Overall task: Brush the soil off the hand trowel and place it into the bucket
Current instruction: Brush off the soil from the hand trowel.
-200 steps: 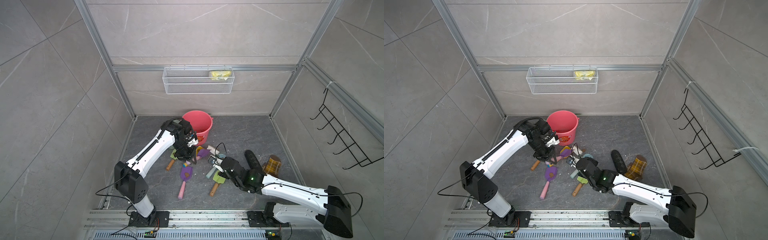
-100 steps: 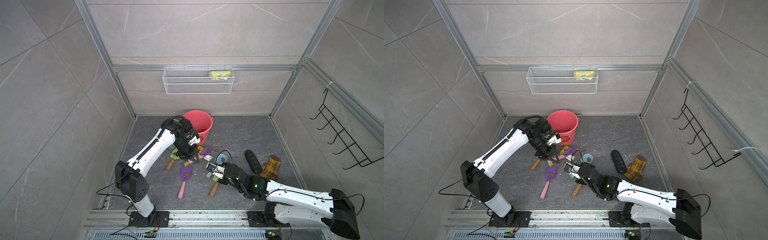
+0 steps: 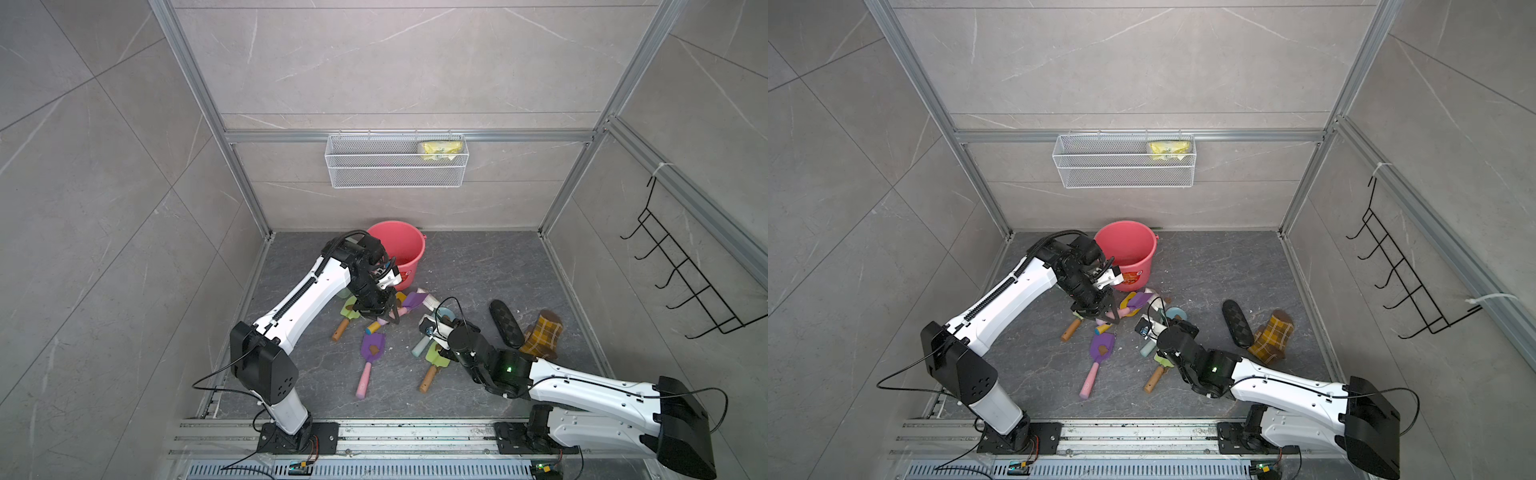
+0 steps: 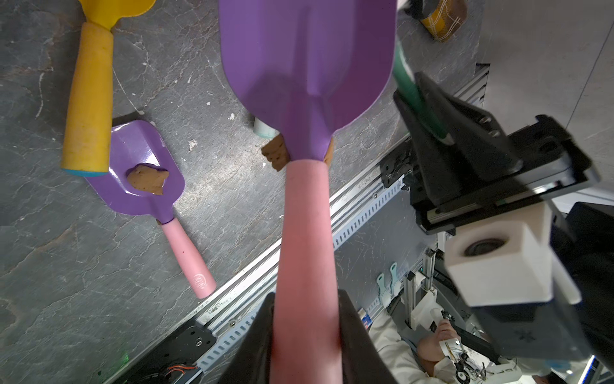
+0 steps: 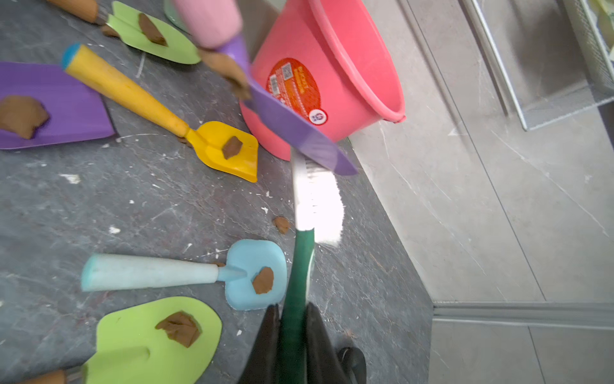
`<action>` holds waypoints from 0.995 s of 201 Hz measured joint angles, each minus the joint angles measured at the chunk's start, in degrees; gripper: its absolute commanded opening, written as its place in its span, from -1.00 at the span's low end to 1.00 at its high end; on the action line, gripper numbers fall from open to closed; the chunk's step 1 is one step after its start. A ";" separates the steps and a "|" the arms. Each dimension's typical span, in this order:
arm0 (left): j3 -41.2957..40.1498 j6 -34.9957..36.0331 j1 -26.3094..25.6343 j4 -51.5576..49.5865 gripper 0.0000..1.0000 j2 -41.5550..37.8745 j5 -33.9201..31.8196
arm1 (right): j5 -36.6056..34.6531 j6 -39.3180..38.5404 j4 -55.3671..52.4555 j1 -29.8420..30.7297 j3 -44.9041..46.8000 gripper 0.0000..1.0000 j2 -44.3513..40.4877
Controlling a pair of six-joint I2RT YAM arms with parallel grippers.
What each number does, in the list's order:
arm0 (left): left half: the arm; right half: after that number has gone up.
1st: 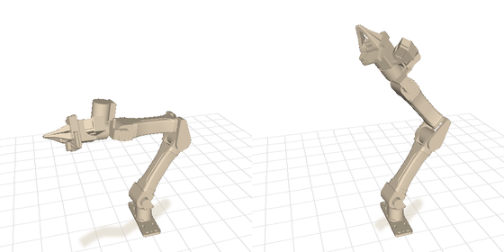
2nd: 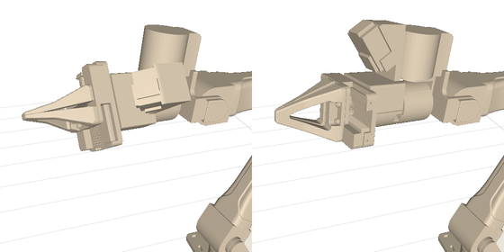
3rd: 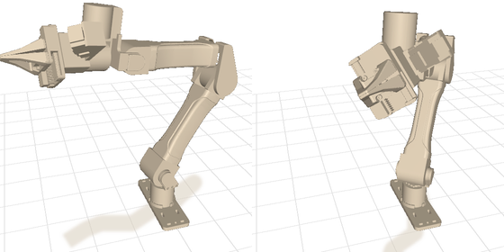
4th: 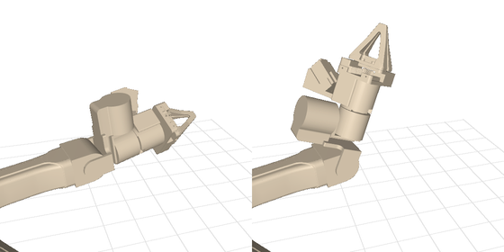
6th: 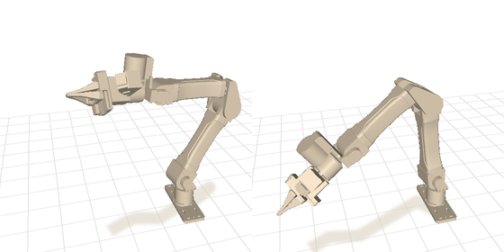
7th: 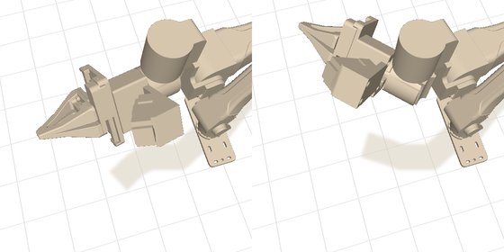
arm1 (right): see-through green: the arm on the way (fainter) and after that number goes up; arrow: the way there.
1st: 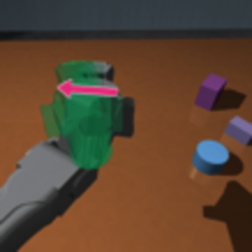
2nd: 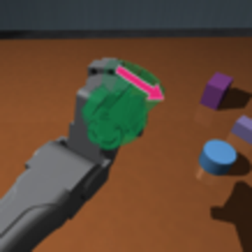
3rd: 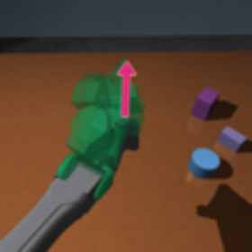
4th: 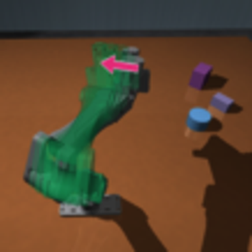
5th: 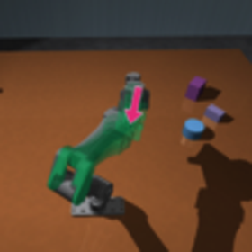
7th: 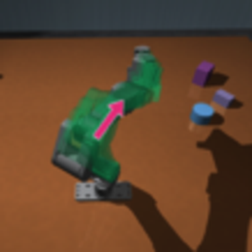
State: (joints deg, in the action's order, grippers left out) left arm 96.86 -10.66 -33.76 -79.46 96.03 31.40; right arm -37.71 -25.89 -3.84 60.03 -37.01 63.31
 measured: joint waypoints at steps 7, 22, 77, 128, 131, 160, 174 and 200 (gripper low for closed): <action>0.00 -0.02 0.07 -0.39 -1.00 0.00 -0.31 | 0.15 0.76 -0.72 -0.28 -0.20 -1.00 -0.09; 0.00 -0.13 0.37 -0.26 -1.00 -0.04 -0.68 | 2.43 1.79 -2.32 -0.31 -0.48 -1.00 -0.39; 0.00 -0.26 0.61 -0.48 -1.00 -0.04 -3.32 | 12.63 2.29 -5.92 2.80 -0.87 -1.00 -1.51; 0.00 0.17 -1.11 -1.68 -1.00 0.26 -8.98 | 13.35 0.48 -8.87 3.08 -5.05 -1.00 -1.51; 0.00 0.20 -1.27 -1.68 -1.00 0.35 -9.14 | 13.20 0.31 -9.11 3.08 -5.14 -1.00 -1.51; 0.00 0.37 -2.12 -1.57 -1.00 0.87 -10.69 | 9.79 -0.98 -11.74 2.99 -5.95 -1.00 -0.42; 0.00 0.42 -2.34 -1.57 -1.00 0.92 -11.45 | 8.24 -1.11 -12.90 2.32 -6.84 -1.00 0.52; 0.00 0.42 -2.64 -1.57 -1.00 0.92 -12.33 | 6.40 -0.92 -14.62 -0.17 -8.24 -1.00 1.57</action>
State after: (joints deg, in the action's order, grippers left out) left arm 96.86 -10.24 -36.40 -81.03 96.95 19.07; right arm -31.31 -26.81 -18.46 59.86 -45.25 64.88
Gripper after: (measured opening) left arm 0.277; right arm 0.126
